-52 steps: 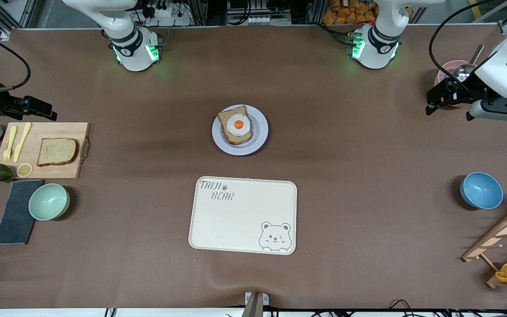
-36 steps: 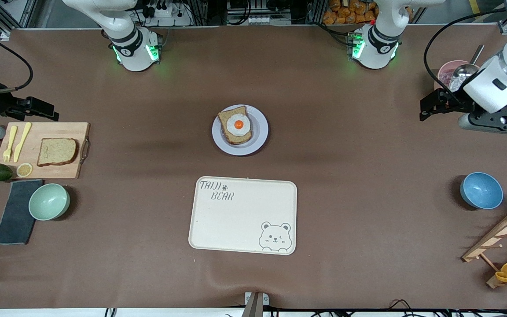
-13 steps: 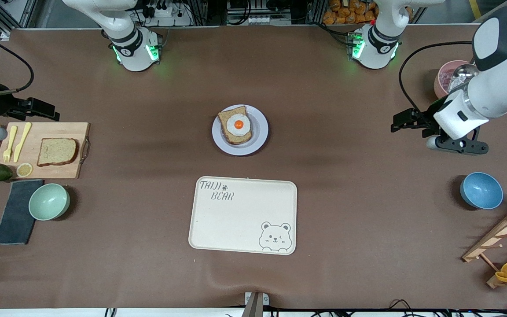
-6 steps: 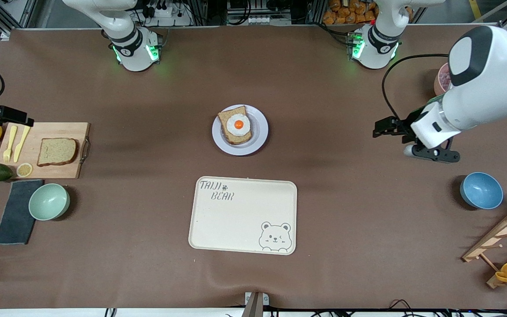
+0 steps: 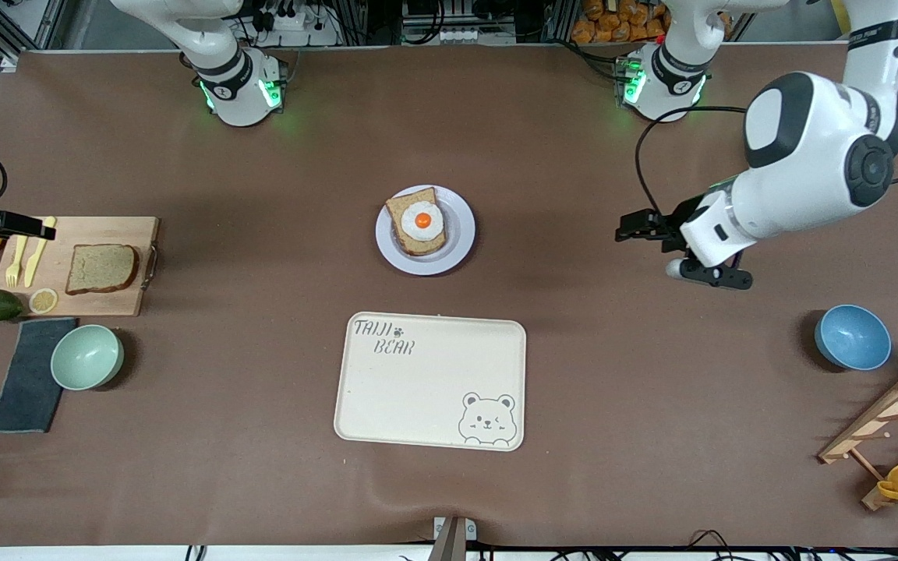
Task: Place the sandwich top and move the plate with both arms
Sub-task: 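Lower the right gripper onto the bread slice on the cutting board and grasp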
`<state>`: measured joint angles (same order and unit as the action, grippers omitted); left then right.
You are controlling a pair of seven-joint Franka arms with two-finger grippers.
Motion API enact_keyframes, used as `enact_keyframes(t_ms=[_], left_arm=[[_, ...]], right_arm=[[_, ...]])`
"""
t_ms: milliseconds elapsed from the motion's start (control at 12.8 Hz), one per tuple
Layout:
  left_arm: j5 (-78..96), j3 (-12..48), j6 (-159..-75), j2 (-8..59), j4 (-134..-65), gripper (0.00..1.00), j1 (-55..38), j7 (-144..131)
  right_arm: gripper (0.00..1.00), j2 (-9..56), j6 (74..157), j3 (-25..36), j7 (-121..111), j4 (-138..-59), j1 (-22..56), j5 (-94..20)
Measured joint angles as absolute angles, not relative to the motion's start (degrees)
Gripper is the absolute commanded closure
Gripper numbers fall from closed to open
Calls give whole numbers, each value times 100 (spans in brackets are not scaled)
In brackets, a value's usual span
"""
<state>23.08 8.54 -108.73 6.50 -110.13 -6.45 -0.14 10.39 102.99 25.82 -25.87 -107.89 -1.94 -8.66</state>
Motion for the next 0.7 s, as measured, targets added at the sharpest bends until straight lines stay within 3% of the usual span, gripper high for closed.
enact_keyframes(t_ms=[312,624,702], left_arm=[[2878,885,-10937,916,-11054,0,-626,335],[3223,880,-10937,998,-11174,0,-590,670],[3328,880,-10938,1026,-11183,0,-589,786]], right_arm=[[13,1858,10834,3169,-3900,-10791,-256,-1566],[22,2525,11080,3319,-4961,-10773,-408,-2273],[28,2683,11101,3383,-5169,-10768,-411,-2443]])
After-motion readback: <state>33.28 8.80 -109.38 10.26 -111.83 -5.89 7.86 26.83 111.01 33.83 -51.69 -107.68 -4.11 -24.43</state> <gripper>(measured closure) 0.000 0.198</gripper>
